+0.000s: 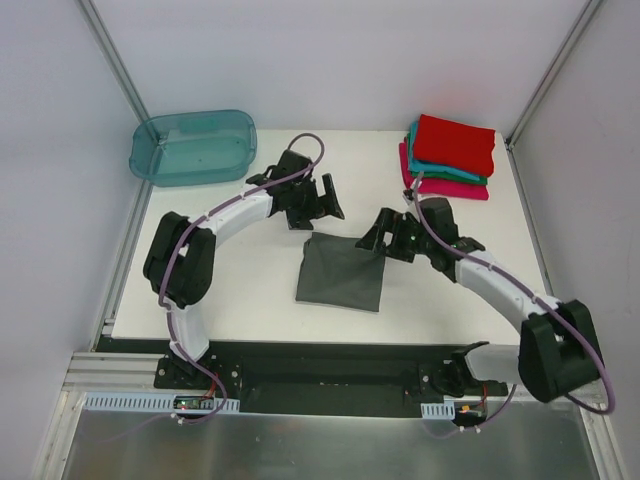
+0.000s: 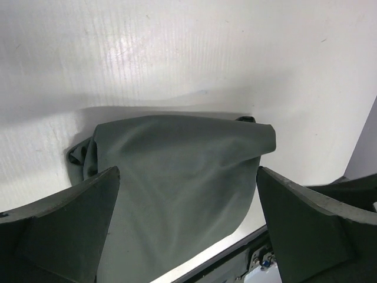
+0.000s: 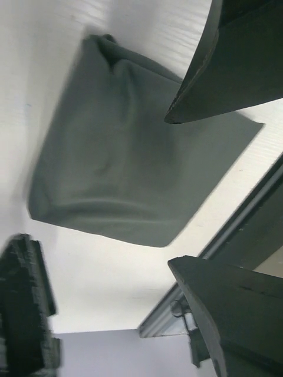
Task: Fold and stack the t-shirts
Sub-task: Smooth out wrinkles on the folded tshirt, then put the neatly folded tshirt into the corner of the board with the right arm
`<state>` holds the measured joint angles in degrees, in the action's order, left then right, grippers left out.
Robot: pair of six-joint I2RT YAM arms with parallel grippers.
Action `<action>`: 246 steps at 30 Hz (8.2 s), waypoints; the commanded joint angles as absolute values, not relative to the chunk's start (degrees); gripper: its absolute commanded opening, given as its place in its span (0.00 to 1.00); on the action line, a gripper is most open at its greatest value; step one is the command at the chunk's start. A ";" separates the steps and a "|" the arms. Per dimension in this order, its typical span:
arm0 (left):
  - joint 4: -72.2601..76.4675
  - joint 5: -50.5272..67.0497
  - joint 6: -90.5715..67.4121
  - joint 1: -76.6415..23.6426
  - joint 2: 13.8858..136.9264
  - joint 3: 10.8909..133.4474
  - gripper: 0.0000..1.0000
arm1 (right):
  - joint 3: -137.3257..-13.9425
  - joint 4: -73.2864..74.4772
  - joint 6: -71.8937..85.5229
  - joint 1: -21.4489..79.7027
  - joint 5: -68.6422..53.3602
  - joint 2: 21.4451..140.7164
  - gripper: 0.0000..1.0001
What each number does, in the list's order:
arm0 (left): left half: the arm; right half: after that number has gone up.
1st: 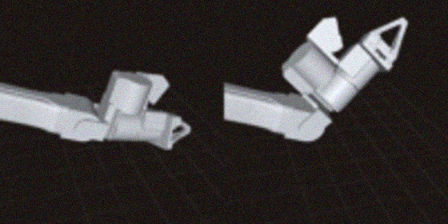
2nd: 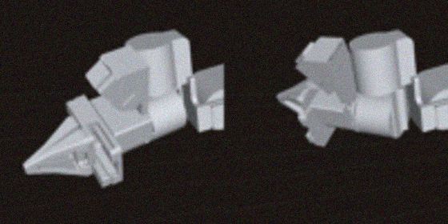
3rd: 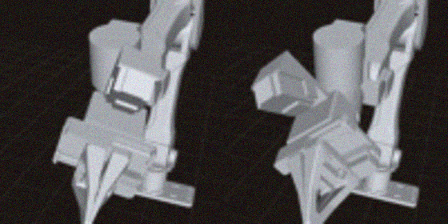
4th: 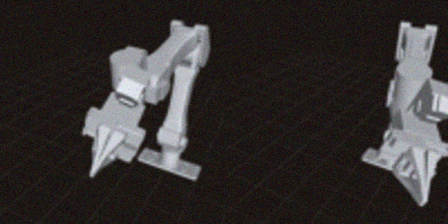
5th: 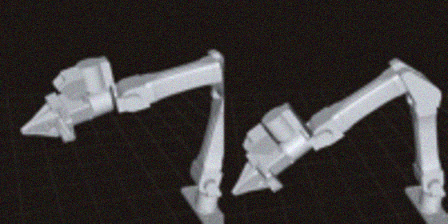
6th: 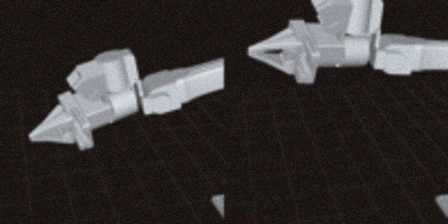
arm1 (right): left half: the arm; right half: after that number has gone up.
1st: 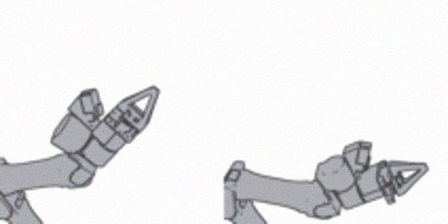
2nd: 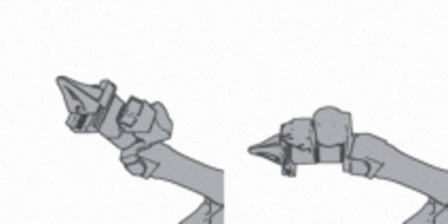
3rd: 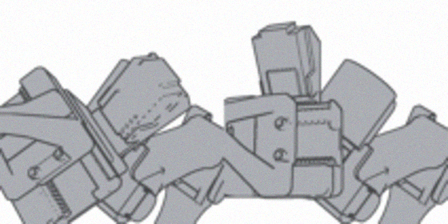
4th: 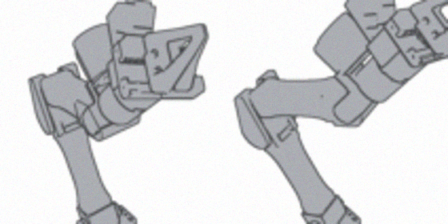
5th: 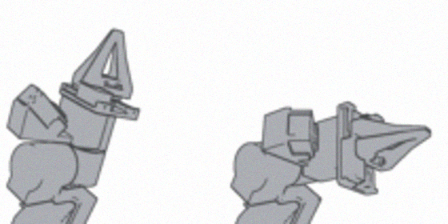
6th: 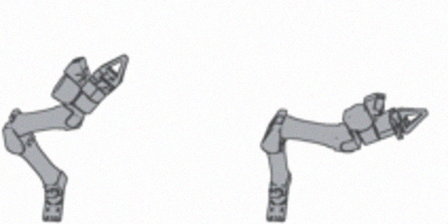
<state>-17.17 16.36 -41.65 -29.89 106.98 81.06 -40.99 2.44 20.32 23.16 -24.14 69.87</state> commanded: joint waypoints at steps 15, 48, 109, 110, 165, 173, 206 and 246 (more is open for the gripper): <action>-19.07 16.96 -39.90 -26.19 114.61 79.54 0.99 | -53.70 -5.19 17.40 23.29 -15.29 98.17 0.96; -19.51 -3.43 -43.42 -23.91 61.61 40.08 0.99 | -44.91 18.80 26.10 33.39 7.81 78.48 0.90; -24.26 -16.52 -42.10 -20.48 58.53 39.38 0.99 | -93.25 0.28 -50.17 34.11 61.08 118.74 0.01; -24.34 -16.70 -42.10 -20.30 58.54 39.38 0.99 | -93.51 -1.48 -51.75 33.84 60.91 118.65 0.01; -25.66 -16.70 -43.33 -17.75 66.00 40.60 0.99 | -142.30 -3.08 -43.08 19.43 67.24 144.67 0.01; -25.66 -16.09 -42.98 -17.75 68.02 41.57 0.99 | -140.80 10.16 -23.59 14.68 56.36 142.56 0.01; -25.66 -12.92 -41.84 -17.75 74.79 45.17 0.99 | -136.85 29.35 -4.22 5.89 47.02 137.37 0.01; -25.58 -11.16 -41.57 -17.75 77.26 45.79 0.99 | -115.05 18.46 6.59 -4.83 -2.90 122.60 0.96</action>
<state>-24.80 -11.86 -42.37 -18.61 76.69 43.88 -115.13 21.17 1.41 -3.60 5.19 121.69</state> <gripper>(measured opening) 0.990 0.960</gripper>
